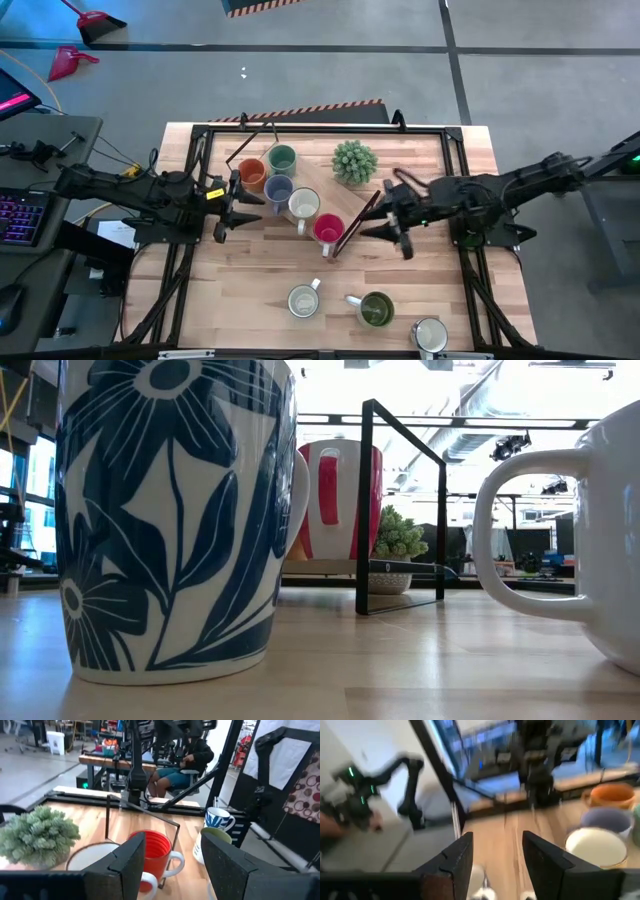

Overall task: Place coffee mugs
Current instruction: Put the left blue patterned mug on the shelf

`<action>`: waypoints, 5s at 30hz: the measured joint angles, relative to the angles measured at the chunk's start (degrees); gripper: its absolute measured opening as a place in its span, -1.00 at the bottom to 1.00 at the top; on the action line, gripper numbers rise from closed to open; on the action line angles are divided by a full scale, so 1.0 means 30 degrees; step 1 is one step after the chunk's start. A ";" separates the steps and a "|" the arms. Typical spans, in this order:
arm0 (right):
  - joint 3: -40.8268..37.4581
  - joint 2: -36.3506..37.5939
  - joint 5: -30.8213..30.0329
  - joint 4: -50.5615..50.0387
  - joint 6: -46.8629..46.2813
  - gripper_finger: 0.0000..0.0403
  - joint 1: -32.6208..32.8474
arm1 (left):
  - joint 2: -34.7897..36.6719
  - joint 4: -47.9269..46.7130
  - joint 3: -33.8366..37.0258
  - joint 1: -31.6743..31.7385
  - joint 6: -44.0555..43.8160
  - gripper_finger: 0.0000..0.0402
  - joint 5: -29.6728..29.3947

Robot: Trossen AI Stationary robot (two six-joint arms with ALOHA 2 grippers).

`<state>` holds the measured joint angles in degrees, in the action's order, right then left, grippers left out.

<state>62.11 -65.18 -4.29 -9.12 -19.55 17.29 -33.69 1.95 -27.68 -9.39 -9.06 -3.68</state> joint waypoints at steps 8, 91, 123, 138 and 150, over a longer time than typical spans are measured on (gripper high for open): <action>0.7581 -0.6217 0.2211 -0.6389 -0.0380 -0.32 0.0016 | 0.0000 -0.0319 0.0000 -0.0005 -0.0451 -0.11 0.0165; 1.8701 -2.3175 0.2587 -1.1403 -0.1518 -0.34 0.1395 | 0.3359 -0.4434 -0.0015 -0.0007 -0.0466 -0.11 0.3912; 2.3723 -2.2239 -0.1074 -1.1542 -0.2509 -1.00 0.1250 | 0.3366 -0.4436 -0.0015 -0.0007 -0.0490 -0.11 0.3983; 2.3320 -1.9076 -0.8984 -1.7150 -0.1605 -1.00 0.1079 | 0.3862 -0.3915 -0.0015 -0.0015 -0.0961 -0.11 0.4573; 2.3306 -1.6609 -1.1873 -2.0559 -0.0659 -1.00 -0.0703 | 0.3861 -0.3851 -0.0015 0.0000 -0.0940 -0.11 0.3515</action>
<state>132.03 -115.00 -39.91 -70.80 -21.53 15.18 -22.11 -9.61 -27.73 -9.39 -11.88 6.86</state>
